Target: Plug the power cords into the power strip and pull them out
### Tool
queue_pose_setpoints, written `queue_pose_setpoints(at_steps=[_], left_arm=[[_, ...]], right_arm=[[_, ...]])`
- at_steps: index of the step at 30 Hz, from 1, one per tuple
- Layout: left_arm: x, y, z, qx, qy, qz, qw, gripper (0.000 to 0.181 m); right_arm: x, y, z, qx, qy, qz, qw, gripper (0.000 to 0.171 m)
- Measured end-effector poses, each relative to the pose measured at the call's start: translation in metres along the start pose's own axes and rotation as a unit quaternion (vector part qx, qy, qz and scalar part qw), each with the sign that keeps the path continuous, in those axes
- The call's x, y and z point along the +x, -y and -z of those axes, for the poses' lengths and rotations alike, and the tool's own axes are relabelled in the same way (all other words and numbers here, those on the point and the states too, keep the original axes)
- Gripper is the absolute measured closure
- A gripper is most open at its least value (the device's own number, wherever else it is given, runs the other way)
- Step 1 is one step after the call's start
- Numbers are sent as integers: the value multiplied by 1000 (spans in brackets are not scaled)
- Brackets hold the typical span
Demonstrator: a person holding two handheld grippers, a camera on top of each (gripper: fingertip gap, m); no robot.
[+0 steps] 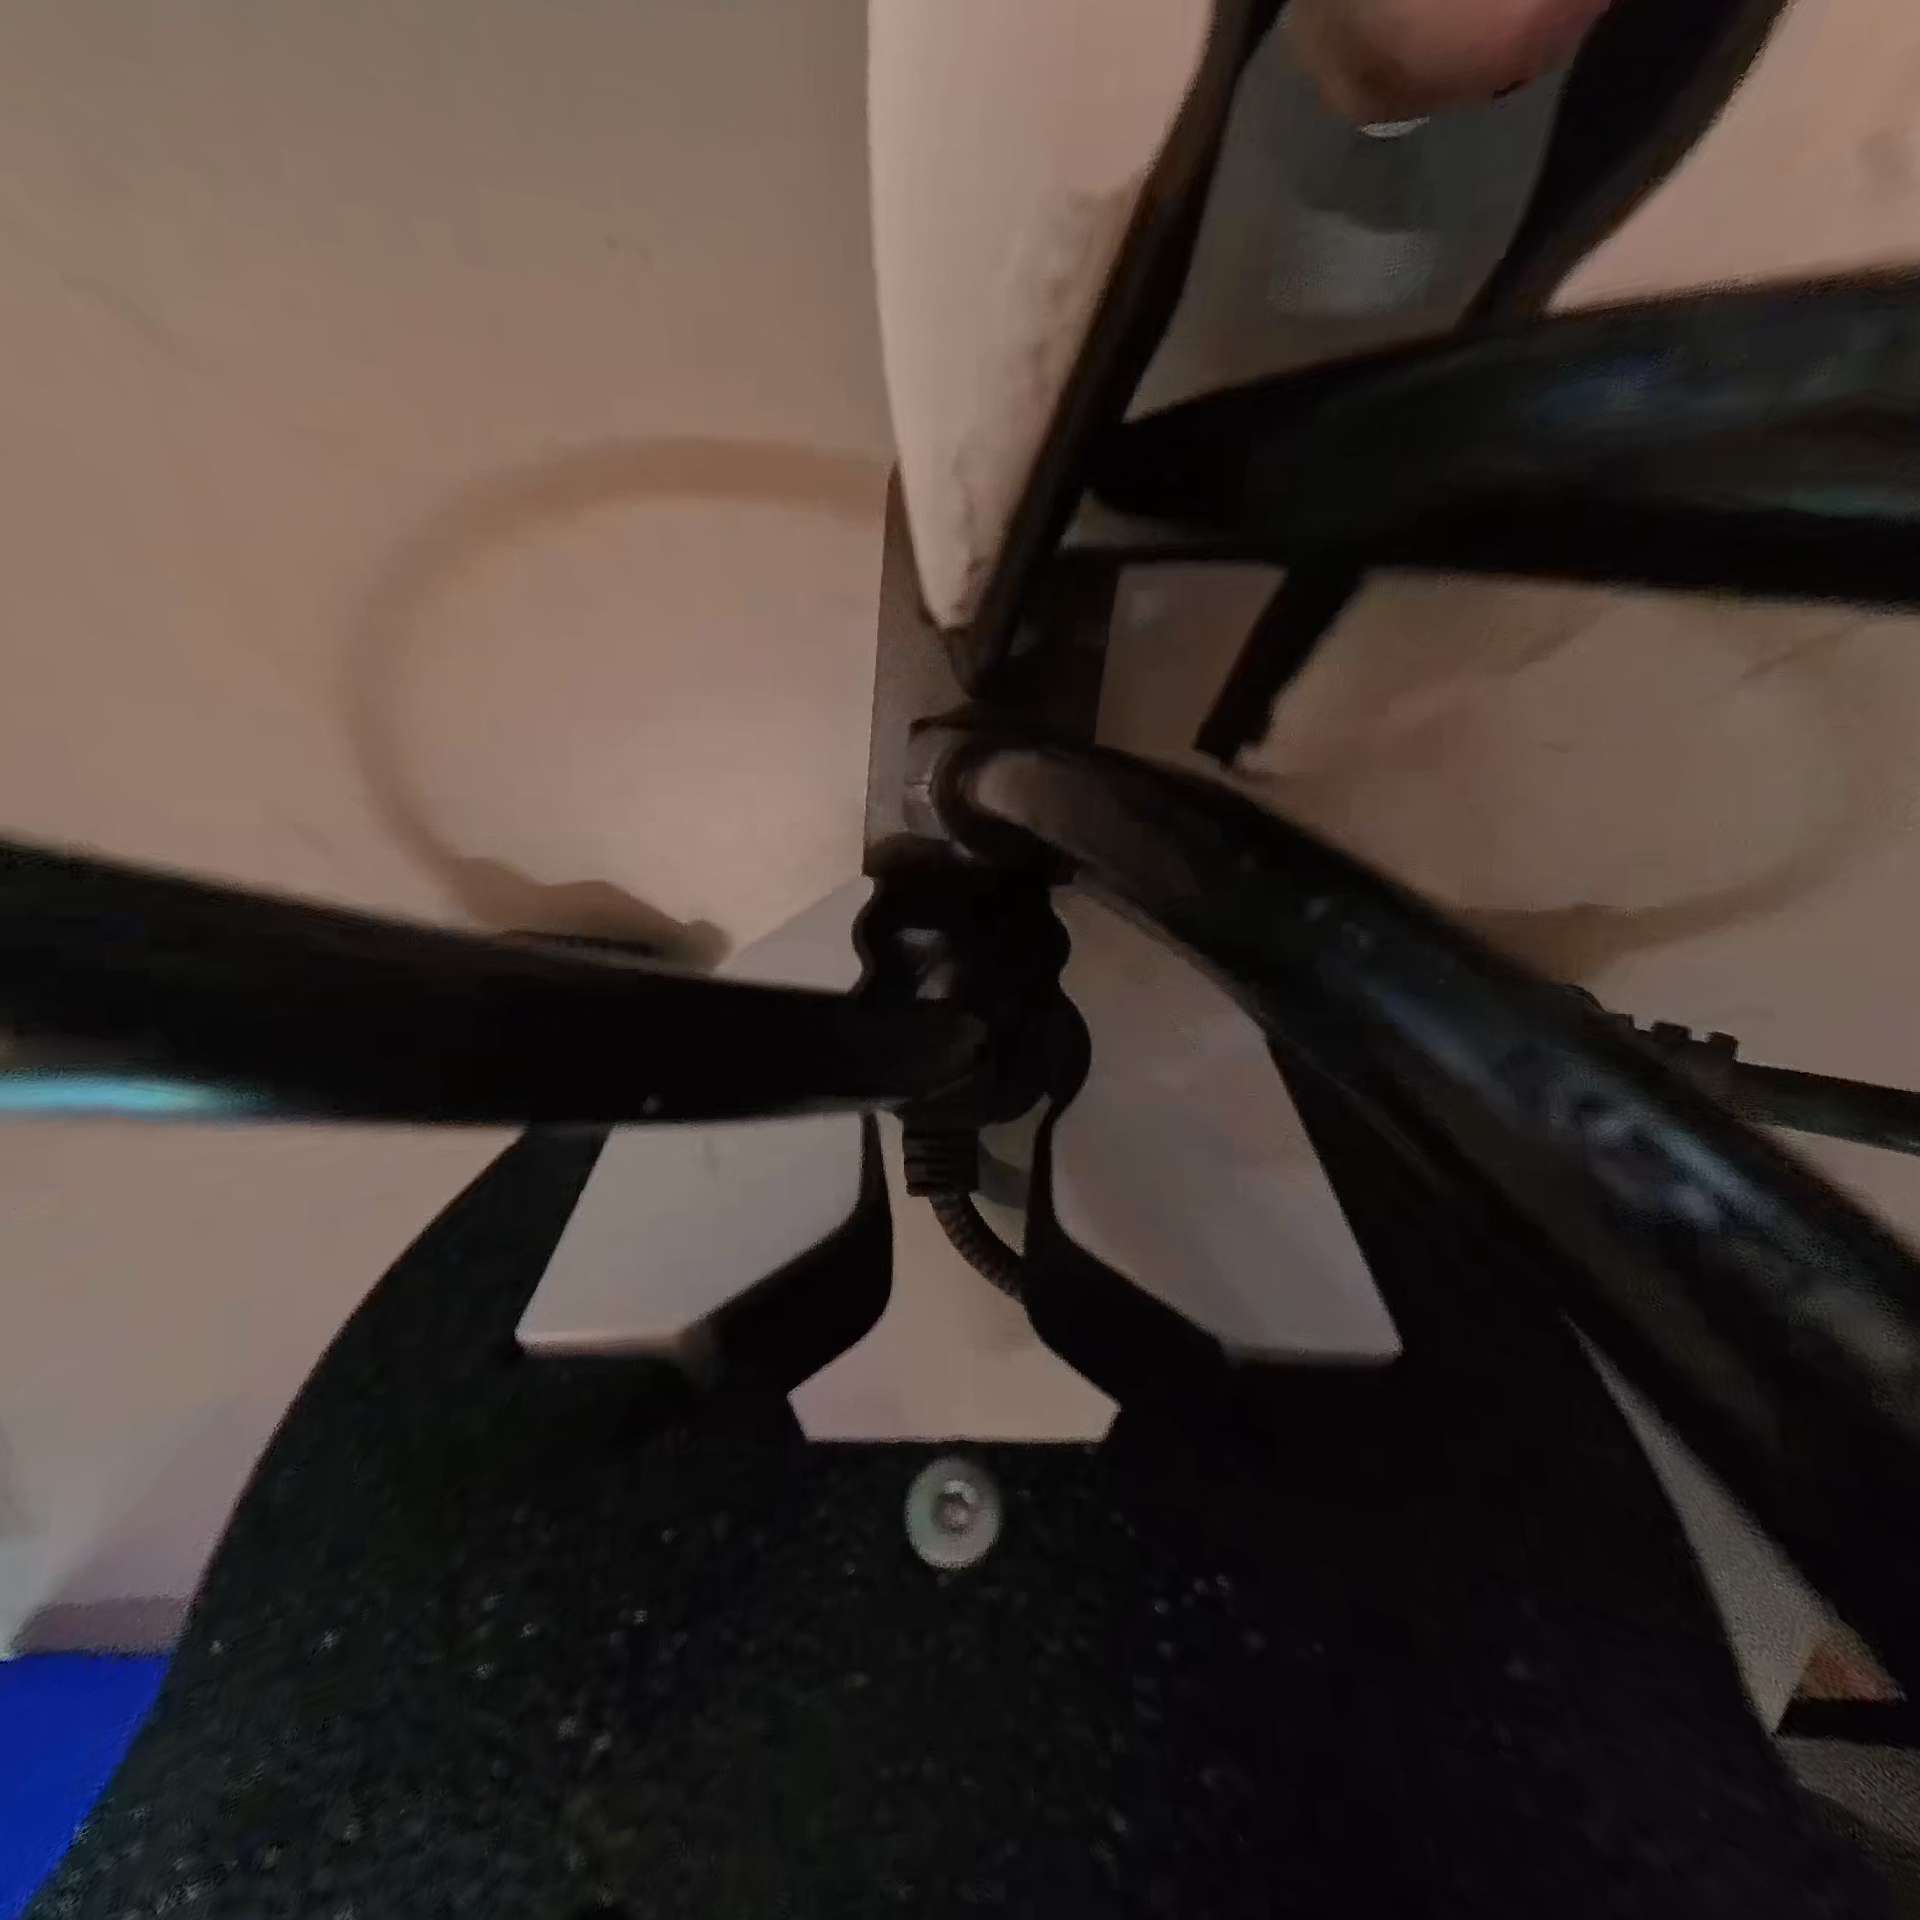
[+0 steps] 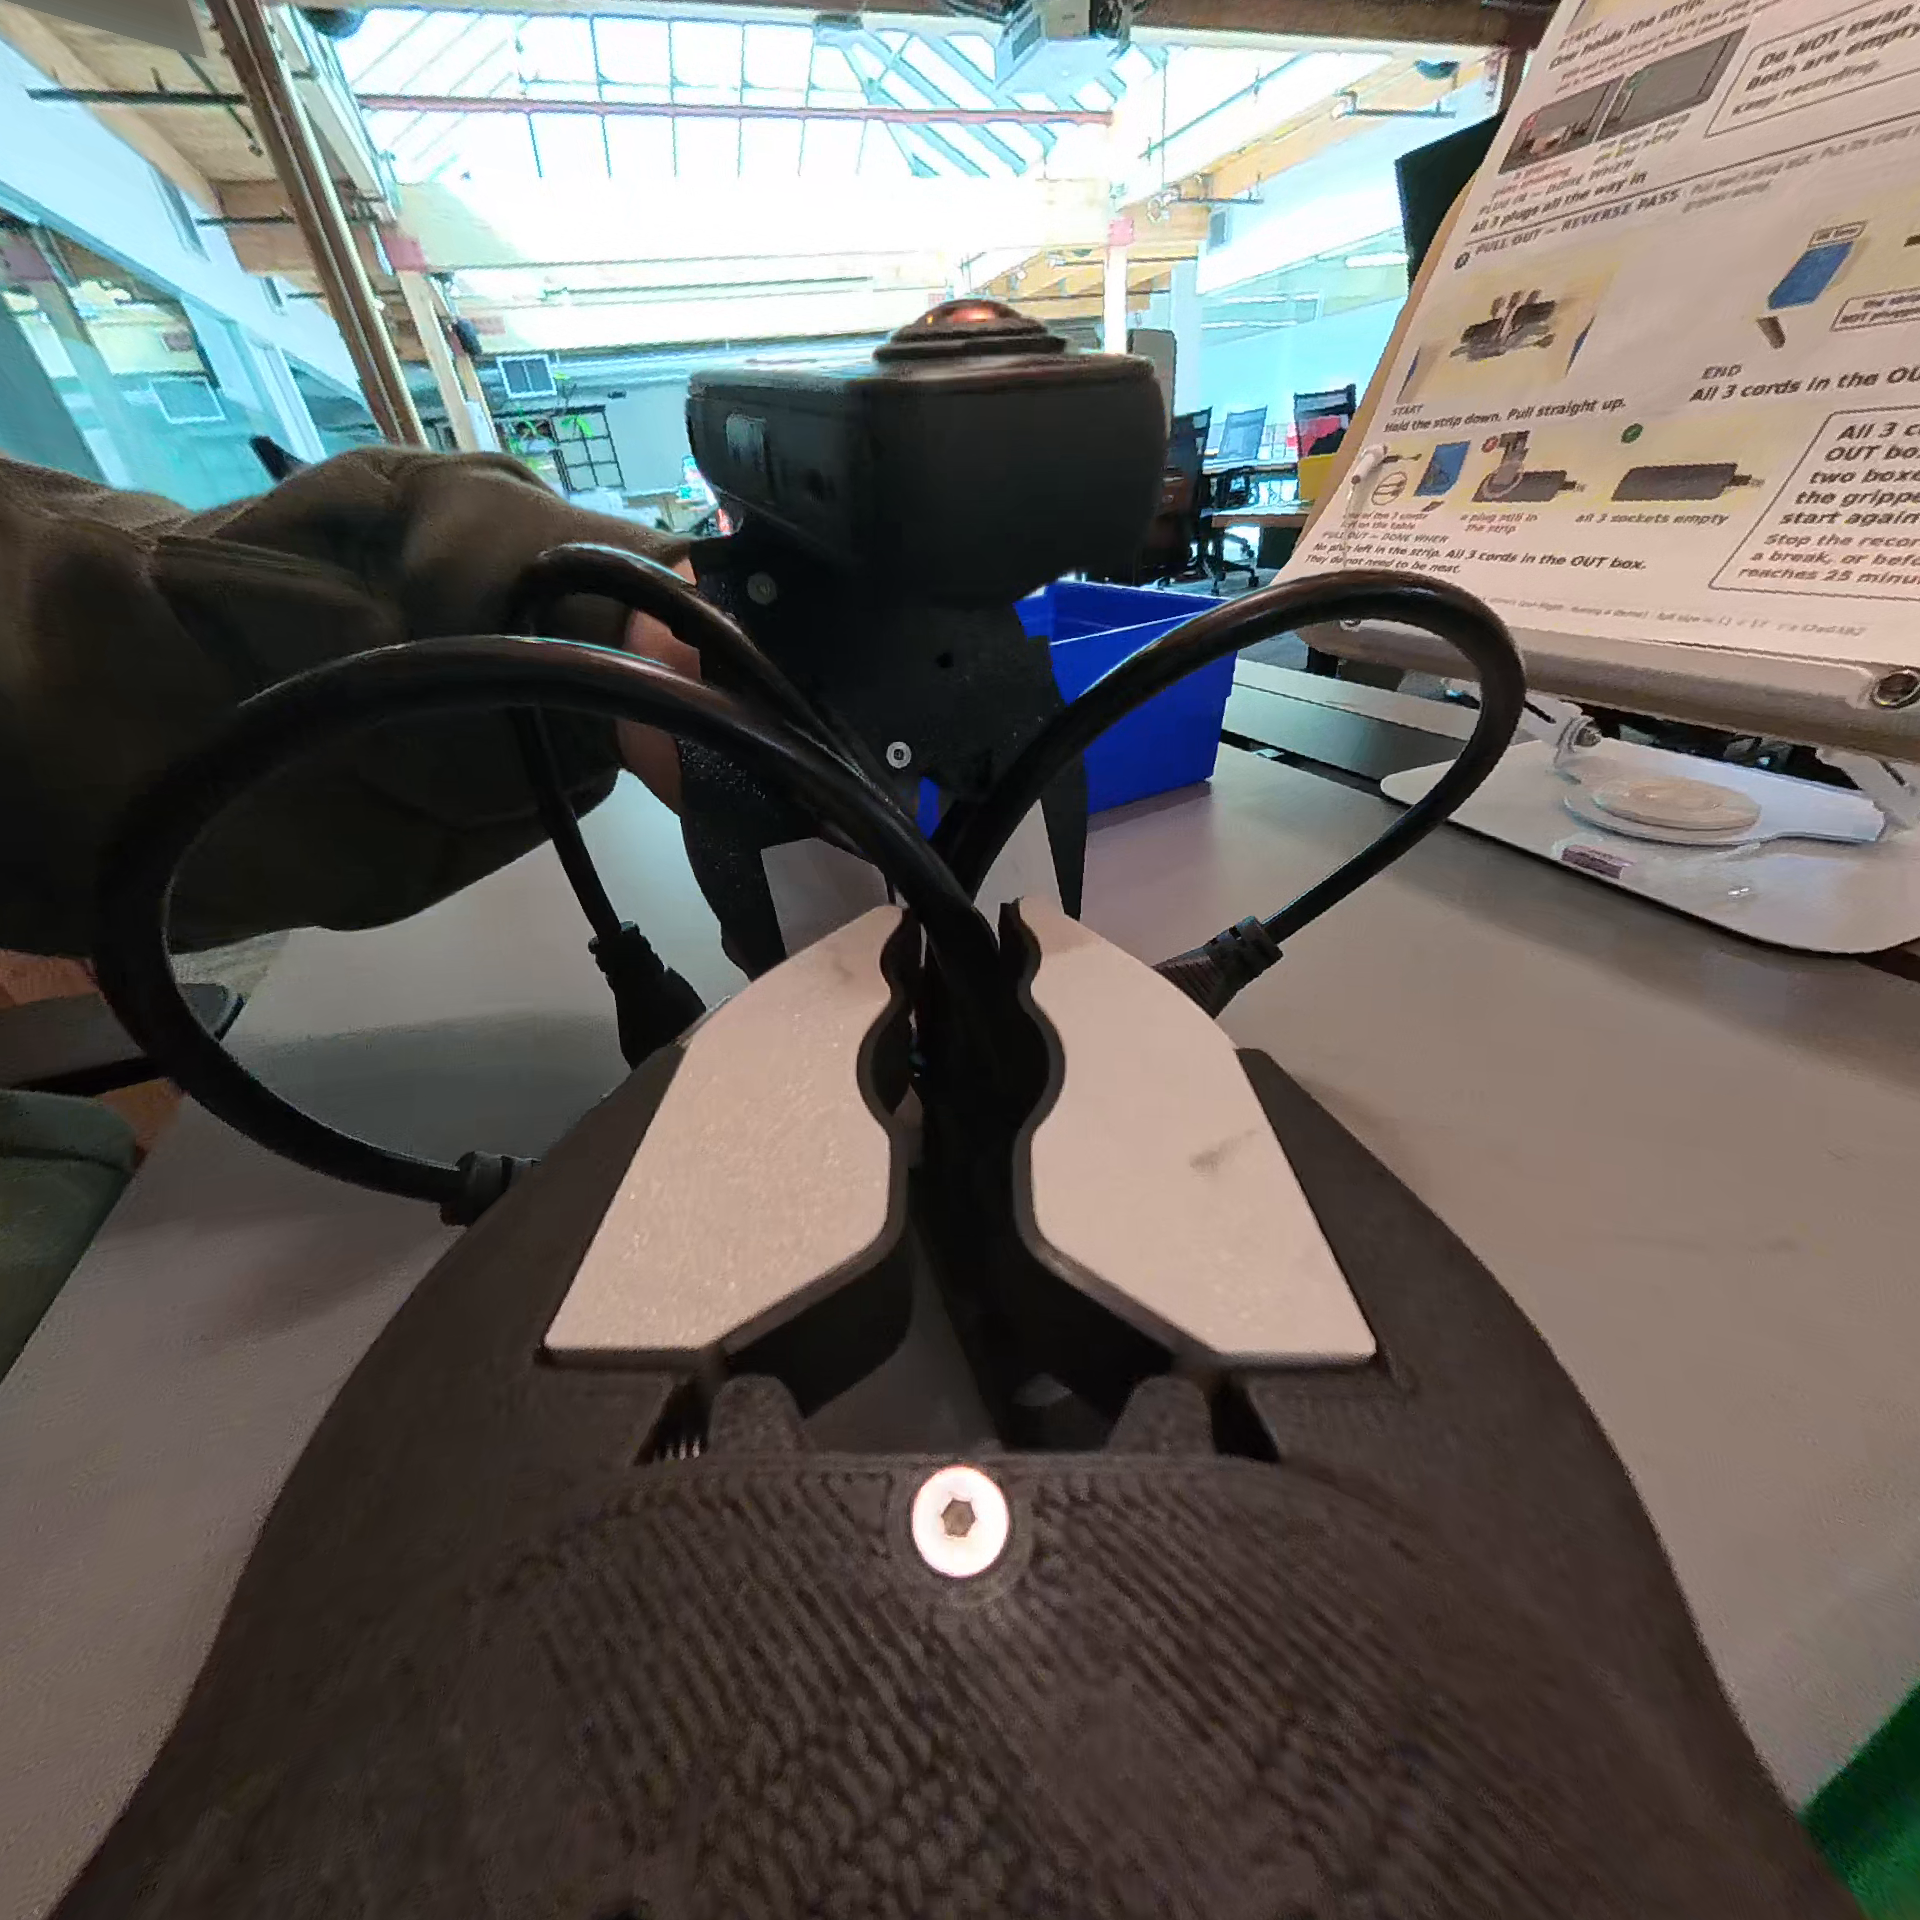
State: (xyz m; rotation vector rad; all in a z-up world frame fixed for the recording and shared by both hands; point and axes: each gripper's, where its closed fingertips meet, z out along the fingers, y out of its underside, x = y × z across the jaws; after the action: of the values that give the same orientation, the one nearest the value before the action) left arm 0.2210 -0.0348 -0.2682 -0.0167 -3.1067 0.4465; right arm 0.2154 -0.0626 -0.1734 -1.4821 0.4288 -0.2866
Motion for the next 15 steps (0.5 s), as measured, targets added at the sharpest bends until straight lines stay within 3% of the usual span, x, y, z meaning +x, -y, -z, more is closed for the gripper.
queue_pose_setpoints(at_steps=[15], left_arm=[[0,1,0,49,-4,13,999,156]], right_arm=[[2,-9,-8,-21,-1,18,1000,157]])
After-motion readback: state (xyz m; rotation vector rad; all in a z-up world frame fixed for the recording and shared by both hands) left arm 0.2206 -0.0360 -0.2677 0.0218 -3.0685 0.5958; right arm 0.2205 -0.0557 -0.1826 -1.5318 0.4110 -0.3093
